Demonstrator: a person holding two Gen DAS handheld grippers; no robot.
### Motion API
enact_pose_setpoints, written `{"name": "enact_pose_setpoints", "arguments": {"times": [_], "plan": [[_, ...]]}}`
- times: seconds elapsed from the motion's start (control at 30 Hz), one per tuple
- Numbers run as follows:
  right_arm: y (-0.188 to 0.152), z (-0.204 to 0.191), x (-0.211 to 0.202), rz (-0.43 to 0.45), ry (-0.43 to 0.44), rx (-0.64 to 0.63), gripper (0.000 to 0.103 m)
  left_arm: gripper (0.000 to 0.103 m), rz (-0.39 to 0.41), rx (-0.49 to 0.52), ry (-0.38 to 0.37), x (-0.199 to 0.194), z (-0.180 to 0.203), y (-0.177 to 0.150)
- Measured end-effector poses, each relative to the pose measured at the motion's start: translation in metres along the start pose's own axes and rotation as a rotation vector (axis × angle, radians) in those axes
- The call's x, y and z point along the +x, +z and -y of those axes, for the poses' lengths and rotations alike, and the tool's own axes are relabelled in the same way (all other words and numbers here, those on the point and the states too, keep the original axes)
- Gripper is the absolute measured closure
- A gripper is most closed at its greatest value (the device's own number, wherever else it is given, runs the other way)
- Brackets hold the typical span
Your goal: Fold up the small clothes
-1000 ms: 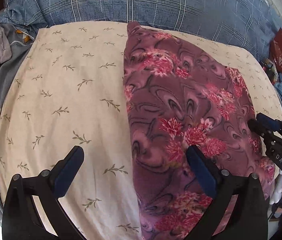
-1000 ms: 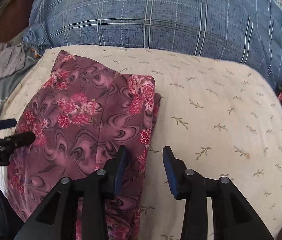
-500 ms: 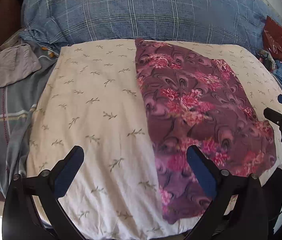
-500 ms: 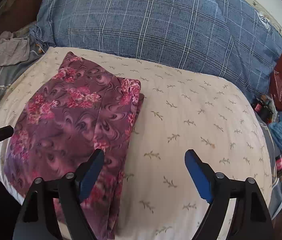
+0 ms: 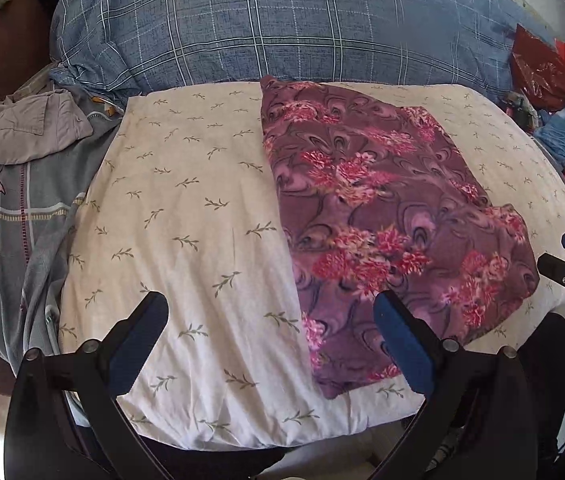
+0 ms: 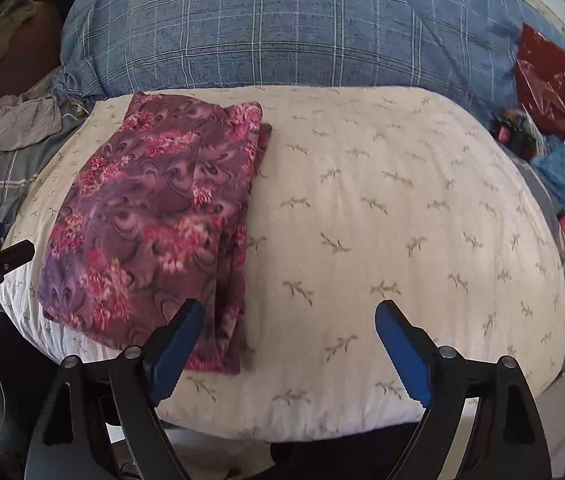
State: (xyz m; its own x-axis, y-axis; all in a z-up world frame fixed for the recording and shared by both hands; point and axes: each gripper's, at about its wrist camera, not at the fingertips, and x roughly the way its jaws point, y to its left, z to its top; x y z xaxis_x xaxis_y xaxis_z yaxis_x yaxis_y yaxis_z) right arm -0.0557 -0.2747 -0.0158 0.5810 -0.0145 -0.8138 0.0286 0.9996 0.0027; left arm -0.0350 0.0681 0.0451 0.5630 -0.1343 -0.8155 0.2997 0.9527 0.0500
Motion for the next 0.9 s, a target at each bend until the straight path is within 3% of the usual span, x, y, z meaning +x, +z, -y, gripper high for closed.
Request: {"name": "enact_pose_setpoints", "arguments": {"times": [0.33,0.9], "plan": [[-0.014,-0.006,-0.008,-0.006,-0.065,-0.035,0.014,0.0,0.001,0.017,-0.028,-0.007,0.009,-0.015],[-0.011,-0.013,-0.018,0.014,-0.095,-0.095,0.014,0.0,-0.016,0.085,-0.102,-0.018,0.041,-0.031]]}}
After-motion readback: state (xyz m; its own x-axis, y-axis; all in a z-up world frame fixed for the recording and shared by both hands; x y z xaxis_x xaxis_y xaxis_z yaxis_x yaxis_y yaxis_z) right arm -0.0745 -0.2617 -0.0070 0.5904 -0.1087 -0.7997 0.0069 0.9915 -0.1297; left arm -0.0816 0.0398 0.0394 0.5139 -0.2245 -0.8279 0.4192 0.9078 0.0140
